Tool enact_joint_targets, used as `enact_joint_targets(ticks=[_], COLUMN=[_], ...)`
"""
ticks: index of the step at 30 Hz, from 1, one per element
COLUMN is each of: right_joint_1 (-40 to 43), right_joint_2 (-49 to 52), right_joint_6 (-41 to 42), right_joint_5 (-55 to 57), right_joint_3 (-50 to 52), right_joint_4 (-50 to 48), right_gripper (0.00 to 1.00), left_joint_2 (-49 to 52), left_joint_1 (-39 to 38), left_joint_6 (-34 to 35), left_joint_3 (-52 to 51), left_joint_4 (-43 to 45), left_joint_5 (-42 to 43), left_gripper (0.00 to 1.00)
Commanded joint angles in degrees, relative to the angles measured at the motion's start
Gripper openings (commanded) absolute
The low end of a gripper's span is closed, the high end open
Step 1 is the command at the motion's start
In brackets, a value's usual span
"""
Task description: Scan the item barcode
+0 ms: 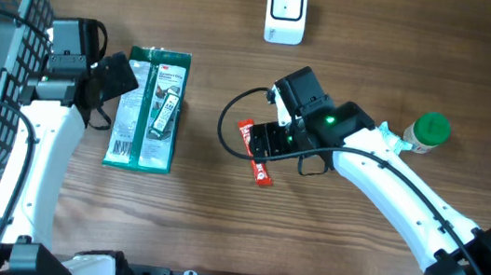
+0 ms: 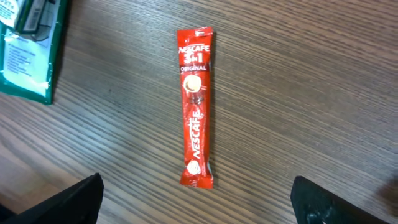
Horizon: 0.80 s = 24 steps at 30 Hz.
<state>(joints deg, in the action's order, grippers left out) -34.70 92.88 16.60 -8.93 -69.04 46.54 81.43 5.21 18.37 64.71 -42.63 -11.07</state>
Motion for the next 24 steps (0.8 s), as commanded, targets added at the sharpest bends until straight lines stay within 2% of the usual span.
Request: enact_joint_targets(ticks=[1,13,20,24], right_joint_1=[0.2,0.2,4.3,7.4], right_joint_2=[-0.5,-0.5,-0.5,-0.5], right_joint_6=[-0.2,-1.3,-1.6,-1.7], right_joint_5=[1.7,1.0,-6.7,-10.5], right_joint_3=[-0.7,-1.0,-10.8,-12.2], right_joint_4=[0.1,-1.3,5.6,7.5], right_gripper=[0.98,1.0,1.0,1.0], left_joint_2=[-0.3,-0.3,-0.3,-0.3], left_joint_1=[0.2,0.2,0.2,0.2], left_joint_6=[0.5,0.5,0.5,0.5], left_joint_3=[0.2,0.2,0.2,0.2], left_joint_4=[0.2,0.2,0.2,0.2], left_joint_5=[0.1,0.1,0.1,0.1], left_gripper=[1.0,1.0,1.0,1.0])
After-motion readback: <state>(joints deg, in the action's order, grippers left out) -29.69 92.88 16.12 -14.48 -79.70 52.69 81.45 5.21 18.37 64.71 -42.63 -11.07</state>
